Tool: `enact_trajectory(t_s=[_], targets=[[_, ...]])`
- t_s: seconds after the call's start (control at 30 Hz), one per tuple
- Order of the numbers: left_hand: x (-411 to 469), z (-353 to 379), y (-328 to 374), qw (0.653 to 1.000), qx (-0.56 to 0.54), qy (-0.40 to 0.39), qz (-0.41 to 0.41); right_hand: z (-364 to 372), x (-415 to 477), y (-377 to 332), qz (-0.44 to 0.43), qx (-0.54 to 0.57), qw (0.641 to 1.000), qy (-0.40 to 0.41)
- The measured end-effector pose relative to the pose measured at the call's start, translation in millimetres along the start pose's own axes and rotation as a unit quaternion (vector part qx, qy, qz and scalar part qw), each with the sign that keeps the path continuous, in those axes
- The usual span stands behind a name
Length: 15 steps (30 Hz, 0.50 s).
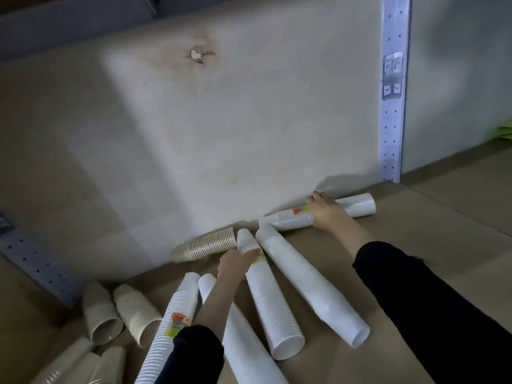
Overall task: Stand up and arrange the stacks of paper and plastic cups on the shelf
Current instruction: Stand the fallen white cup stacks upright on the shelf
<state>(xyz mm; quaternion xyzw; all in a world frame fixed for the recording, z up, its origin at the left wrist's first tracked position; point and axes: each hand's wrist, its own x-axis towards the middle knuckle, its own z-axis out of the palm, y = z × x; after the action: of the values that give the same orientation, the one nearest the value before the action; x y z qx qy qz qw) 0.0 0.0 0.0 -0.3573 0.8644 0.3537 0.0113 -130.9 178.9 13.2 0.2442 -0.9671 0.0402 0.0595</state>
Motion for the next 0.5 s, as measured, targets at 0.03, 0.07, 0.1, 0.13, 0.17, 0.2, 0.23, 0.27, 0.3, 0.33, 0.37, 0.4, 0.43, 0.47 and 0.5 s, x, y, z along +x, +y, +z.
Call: enact_trajectory(t_s=[0.03,0.07,0.1,0.13,0.17,0.2,0.23,0.27,0.3,0.33,0.37,0.4,0.43,0.47,0.5], targets=[[4,2,-1,0.999,-0.048,-0.018,-0.015,0,4,2,0.015,-0.007,1.000,-0.015],[6,2,-1,0.994,-0.088,-0.040,-0.041,0,6,4,0.024,-0.003,0.999,-0.021],[7,1,-1,0.991,-0.112,-0.058,-0.055,3,9,7,0.033,-0.005,0.999,-0.030],[7,0,0,0.988,-0.125,-0.066,-0.060,3,10,10,0.035,-0.006,0.999,-0.033],[9,1,0,0.986,-0.134,-0.075,-0.059,5,10,10,0.035,-0.012,0.999,-0.039],[8,1,0,0.985,-0.147,-0.074,-0.058,7,9,11,0.032,-0.023,0.999,-0.035],[9,0,0,0.983,-0.161,-0.073,-0.056,8,8,11,0.027,-0.039,0.998,-0.030],[5,-2,1,0.981,-0.175,-0.066,-0.058,9,6,11,0.024,-0.055,0.998,-0.021],[4,-3,1,0.979,-0.187,-0.065,-0.055,10,4,12,0.023,-0.067,0.997,-0.012],[2,-4,0,0.977,-0.195,-0.064,-0.053,11,1,12,0.021,-0.077,0.997,-0.004],[0,-6,0,0.976,-0.202,-0.058,-0.051,11,-3,13,0.021,-0.086,0.996,0.000],[-4,-8,1,0.976,-0.207,-0.052,-0.048,10,-7,14,0.024,-0.089,0.996,0.003],[-8,-12,2,0.975,-0.213,-0.042,-0.042,9,-12,16,0.032,-0.089,0.996,0.006],[-11,-16,4,0.975,-0.218,-0.030,-0.036,6,-18,17,0.040,-0.082,0.996,0.010],[-13,-20,5,0.974,-0.223,-0.016,-0.022,2,-24,19,0.051,-0.071,0.996,0.013]])
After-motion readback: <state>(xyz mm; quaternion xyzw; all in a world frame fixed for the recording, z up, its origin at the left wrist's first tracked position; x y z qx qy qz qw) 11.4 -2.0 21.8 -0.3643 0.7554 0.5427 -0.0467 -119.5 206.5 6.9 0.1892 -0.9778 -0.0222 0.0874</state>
